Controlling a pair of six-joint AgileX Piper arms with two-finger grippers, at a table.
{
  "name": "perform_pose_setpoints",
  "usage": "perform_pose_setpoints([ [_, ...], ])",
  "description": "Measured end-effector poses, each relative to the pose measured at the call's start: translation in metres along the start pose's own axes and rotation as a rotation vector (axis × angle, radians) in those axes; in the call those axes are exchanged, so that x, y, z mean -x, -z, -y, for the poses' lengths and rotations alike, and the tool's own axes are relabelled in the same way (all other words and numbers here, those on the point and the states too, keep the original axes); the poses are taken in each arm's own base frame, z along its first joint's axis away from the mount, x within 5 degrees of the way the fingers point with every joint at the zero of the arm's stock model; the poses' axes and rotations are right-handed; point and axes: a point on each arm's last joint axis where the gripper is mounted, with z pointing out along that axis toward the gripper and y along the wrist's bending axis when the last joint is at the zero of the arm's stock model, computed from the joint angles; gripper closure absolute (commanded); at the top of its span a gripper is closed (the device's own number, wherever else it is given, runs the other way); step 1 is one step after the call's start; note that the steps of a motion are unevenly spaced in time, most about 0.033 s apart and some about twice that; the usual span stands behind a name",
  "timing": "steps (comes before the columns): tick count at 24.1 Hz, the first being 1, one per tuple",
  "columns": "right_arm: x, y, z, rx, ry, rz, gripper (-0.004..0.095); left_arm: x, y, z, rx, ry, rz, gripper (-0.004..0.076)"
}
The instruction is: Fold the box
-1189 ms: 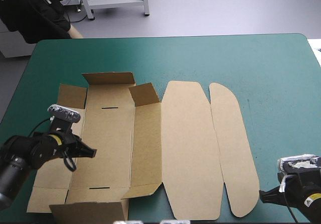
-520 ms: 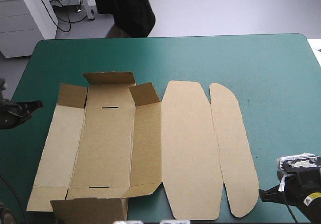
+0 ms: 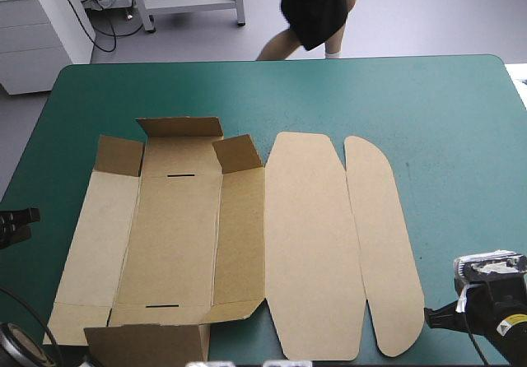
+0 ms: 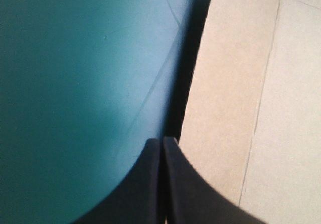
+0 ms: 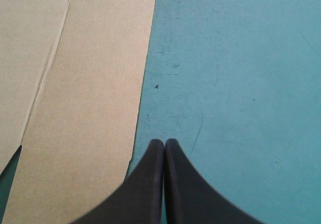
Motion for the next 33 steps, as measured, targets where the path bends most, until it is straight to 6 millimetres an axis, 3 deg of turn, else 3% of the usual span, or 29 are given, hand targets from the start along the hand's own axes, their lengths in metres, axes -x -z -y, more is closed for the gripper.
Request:
perform_pose_setpoints([
  [6, 0.0, 0.0, 0.0, 0.0, 0.0, 0.0, 0.0927, -0.007, -0.007, -0.002, 0.006, -0.001, -0.04, 0.0724],
  [8, 0.0, 0.0, 0.0, 0.0, 0.0, 0.0, 0.0928, -0.012, -0.008, -0.006, 0.046, -0.02, -0.079, 0.0629],
  [10, 0.0, 0.0, 0.0, 0.001, 0.0, 0.0, 0.0927, -0.013, -0.008, -0.008, 0.063, -0.03, -0.092, 0.0458],
  [11, 0.0, 0.0, 0.0, 0.001, 0.0, 0.0, 0.0927, -0.013, -0.008, -0.008, 0.062, -0.03, -0.091, 0.0323],
  [13, 0.0, 0.0, 0.0, 0.001, 0.0, 0.0, 0.0928, -0.012, -0.008, -0.007, 0.053, -0.022, -0.084, 0.0178],
  [14, 0.0, 0.0, 0.0, 0.001, 0.0, 0.0, 0.0928, -0.012, -0.008, -0.006, 0.044, -0.013, -0.077, 0.0149],
  [19, 0.0, 0.0, 0.0, 0.001, 0.0, 0.001, 0.0928, -0.018, -0.014, -0.007, 0.034, 0.004, -0.103, 0.0135],
  [29, 0.0, 0.0, 0.0, 0.001, 0.0, 0.001, 0.0928, -0.069, -0.063, -0.004, -0.088, -0.032, -0.251, 0.0136],
  [33, 0.0, 0.0, 0.0, 0.001, 0.0, 0.001, 0.0927, -0.072, -0.068, -0.003, -0.103, -0.056, -0.226, 0.0136],
])
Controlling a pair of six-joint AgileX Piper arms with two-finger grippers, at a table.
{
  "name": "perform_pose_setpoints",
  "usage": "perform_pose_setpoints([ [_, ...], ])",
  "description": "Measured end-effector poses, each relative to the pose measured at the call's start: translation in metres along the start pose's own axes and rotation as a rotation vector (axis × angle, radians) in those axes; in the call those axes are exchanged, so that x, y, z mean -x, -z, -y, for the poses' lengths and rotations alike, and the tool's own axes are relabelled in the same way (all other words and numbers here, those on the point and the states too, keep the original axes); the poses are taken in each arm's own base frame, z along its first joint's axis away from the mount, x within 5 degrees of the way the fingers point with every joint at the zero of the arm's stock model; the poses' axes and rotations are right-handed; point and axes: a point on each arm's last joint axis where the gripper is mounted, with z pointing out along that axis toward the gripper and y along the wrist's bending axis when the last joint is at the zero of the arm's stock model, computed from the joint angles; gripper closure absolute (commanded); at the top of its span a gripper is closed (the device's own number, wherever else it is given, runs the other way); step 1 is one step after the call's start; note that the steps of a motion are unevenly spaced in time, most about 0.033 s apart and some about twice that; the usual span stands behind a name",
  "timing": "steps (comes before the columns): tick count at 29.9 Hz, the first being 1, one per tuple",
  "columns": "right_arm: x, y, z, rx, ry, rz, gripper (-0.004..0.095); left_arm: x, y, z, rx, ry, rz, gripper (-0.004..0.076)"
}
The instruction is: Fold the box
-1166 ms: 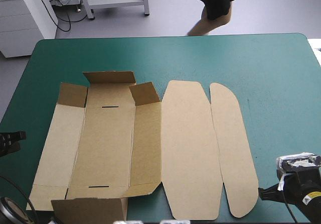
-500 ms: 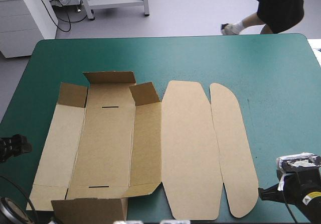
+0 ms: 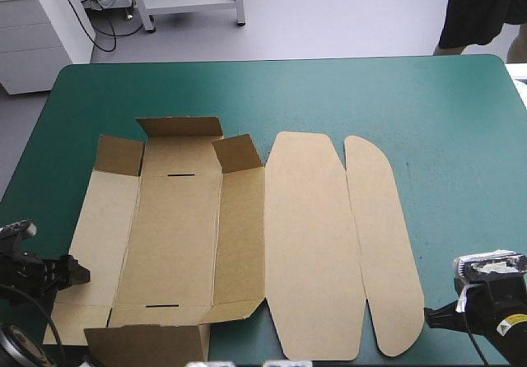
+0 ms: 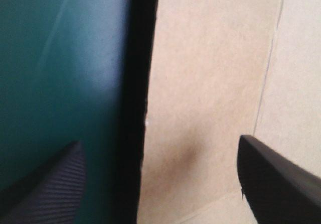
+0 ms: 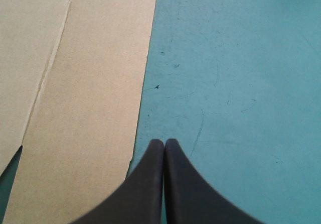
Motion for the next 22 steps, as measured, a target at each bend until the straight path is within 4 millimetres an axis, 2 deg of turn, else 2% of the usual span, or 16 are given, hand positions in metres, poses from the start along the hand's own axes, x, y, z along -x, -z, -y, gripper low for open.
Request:
perform_pose_setpoints([
  [5, 0.0, 0.0, 0.0, 0.0, 0.0, 0.0, 0.0928, 0.004, -0.002, 0.001, -0.033, -0.011, 0.038, 0.0137],
  [16, 0.0, 0.0, 0.0, 0.0, 0.0, 0.0, 0.0927, 0.009, -0.012, 0.0, -0.143, 0.038, 0.008, 0.0141],
  [22, 0.0, 0.0, 0.0, 0.0, 0.0, 0.001, 0.0928, 0.015, -0.021, 0.016, -0.172, -0.041, -0.03, 0.0141],
])
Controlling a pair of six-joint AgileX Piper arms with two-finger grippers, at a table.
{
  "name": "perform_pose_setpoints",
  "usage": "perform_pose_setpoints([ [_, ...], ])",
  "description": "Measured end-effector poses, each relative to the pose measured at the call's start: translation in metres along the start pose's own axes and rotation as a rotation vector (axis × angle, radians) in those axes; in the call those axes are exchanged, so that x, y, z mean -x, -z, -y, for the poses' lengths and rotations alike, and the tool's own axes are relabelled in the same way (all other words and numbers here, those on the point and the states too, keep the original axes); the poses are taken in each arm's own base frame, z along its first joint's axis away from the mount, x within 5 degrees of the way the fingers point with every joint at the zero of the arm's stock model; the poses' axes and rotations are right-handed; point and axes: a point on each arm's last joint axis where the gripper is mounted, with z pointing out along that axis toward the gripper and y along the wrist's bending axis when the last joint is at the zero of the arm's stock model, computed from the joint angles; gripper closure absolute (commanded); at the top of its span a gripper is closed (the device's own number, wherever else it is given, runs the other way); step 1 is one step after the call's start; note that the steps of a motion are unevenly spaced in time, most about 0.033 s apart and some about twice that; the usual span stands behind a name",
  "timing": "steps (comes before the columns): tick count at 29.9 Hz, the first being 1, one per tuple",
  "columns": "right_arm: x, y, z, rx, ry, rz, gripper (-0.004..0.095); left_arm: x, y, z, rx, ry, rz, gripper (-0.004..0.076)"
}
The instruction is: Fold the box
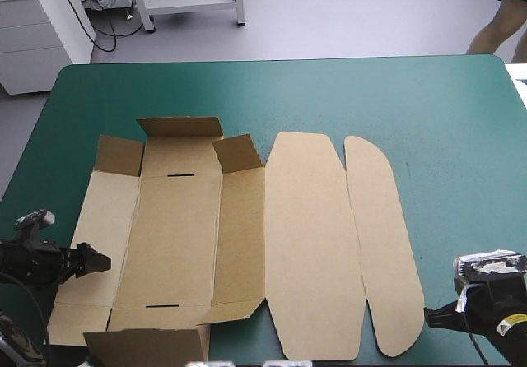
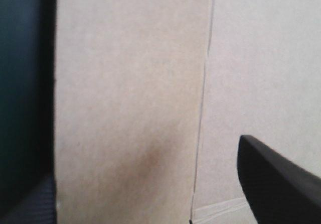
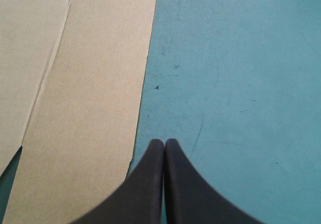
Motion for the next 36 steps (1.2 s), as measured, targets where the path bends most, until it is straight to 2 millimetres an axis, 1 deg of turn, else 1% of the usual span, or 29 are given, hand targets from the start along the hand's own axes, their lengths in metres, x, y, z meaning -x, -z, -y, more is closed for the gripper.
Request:
perform_pose_setpoints([
  [4, 0.0, 0.0, 0.0, 0.0, 0.0, 0.0, 0.0928, 0.005, -0.01, 0.016, -0.019, -0.085, -0.047, 0.0141],
  [6, 0.0, 0.0, 0.0, 0.0, 0.0, 0.0, 0.0928, 0.006, -0.013, 0.02, -0.025, -0.11, -0.062, 0.0141],
  [10, 0.0, 0.0, 0.0, 0.0, 0.0, 0.0, 0.0928, 0.007, -0.015, 0.024, -0.032, -0.127, -0.07, 0.0142],
  [12, 0.0, 0.0, 0.0, 0.0, 0.0, 0.0, 0.0928, 0.007, -0.016, 0.025, -0.033, -0.128, -0.071, 0.0155],
  [15, 0.0, 0.0, 0.0, 0.0, 0.0, 0.0, 0.0928, 0.007, -0.016, 0.025, -0.032, -0.127, -0.071, 0.0215],
  [19, 0.0, 0.0, 0.0, 0.0, 0.0, 0.001, 0.0927, 0.007, -0.016, 0.025, -0.032, -0.124, -0.071, 0.034],
  [22, 0.0, 0.0, 0.0, 0.0, 0.0, 0.001, 0.0927, 0.007, -0.015, 0.025, -0.032, -0.125, -0.07, 0.0417],
  [30, 0.0, 0.0, 0.0, 0.0, 0.0, 0.001, 0.0928, 0.008, -0.015, 0.025, -0.031, -0.121, -0.07, 0.0559],
  [32, 0.0, 0.0, 0.0, 0.0, 0.0, 0.001, 0.0928, 0.008, -0.015, 0.025, -0.031, -0.118, -0.07, 0.0609],
  [36, 0.0, 0.0, 0.0, 0.0, 0.0, 0.001, 0.0928, 0.007, -0.015, 0.024, -0.028, -0.12, -0.073, 0.0736],
])
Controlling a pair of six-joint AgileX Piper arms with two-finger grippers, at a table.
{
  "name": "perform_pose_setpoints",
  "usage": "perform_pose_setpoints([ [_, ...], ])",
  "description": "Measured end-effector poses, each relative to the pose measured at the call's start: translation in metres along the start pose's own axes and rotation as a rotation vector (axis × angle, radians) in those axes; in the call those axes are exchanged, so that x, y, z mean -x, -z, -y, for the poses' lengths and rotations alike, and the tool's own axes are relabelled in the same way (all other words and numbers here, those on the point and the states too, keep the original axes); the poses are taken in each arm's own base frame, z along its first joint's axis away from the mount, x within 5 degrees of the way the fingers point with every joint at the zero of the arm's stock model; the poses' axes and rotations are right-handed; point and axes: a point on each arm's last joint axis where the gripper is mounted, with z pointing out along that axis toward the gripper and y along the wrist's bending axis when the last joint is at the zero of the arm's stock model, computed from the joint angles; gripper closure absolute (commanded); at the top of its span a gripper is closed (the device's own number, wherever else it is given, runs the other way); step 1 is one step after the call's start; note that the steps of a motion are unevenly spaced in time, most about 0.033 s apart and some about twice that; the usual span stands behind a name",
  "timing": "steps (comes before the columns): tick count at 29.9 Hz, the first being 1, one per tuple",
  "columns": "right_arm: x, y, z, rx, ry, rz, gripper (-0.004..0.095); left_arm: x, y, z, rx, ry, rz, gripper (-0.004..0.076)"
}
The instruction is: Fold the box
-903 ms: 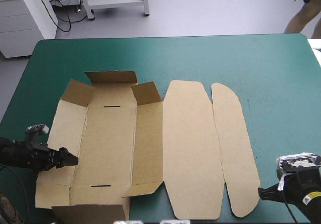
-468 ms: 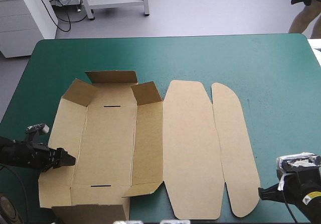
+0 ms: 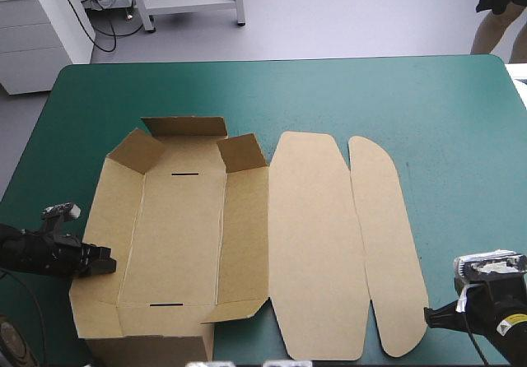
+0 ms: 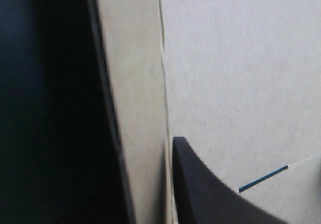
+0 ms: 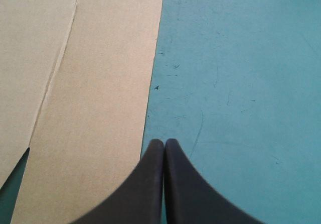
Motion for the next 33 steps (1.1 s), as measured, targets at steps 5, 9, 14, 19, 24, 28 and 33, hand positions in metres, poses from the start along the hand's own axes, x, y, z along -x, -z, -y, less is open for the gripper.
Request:
perform_pose_setpoints([
  [5, 0.0, 0.0, 0.0, 0.0, 0.0, 0.0, 0.0928, -0.001, 0.0, 0.0, -0.001, -0.005, -0.013, 0.0734],
  [9, 0.0, 0.0, 0.0, 0.0, 0.0, 0.0, 0.0927, -0.001, 0.0, 0.0, -0.002, -0.005, -0.014, 0.0734],
  [14, 0.0, 0.0, 0.0, 0.0, 0.0, 0.0, 0.0928, -0.001, 0.0, 0.001, -0.004, -0.007, -0.012, 0.0734],
  [19, 0.0, 0.0, 0.0, 0.0, 0.0, 0.0, 0.0928, 0.0, 0.0, 0.001, -0.014, -0.019, 0.002, 0.0734],
  [24, 0.0, 0.0, 0.0, 0.0, 0.0, 0.0, 0.0928, 0.004, 0.002, 0.003, -0.027, -0.025, 0.028, 0.0734],
  [28, 0.0, 0.0, 0.0, 0.0, 0.0, 0.0, 0.0927, 0.013, 0.011, 0.005, -0.015, -0.047, 0.059, 0.0734],
  [33, 0.0, 0.0, 0.0, 0.0, 0.0, 0.0, 0.0928, 0.021, 0.022, 0.004, 0.019, -0.068, 0.078, 0.0734],
])
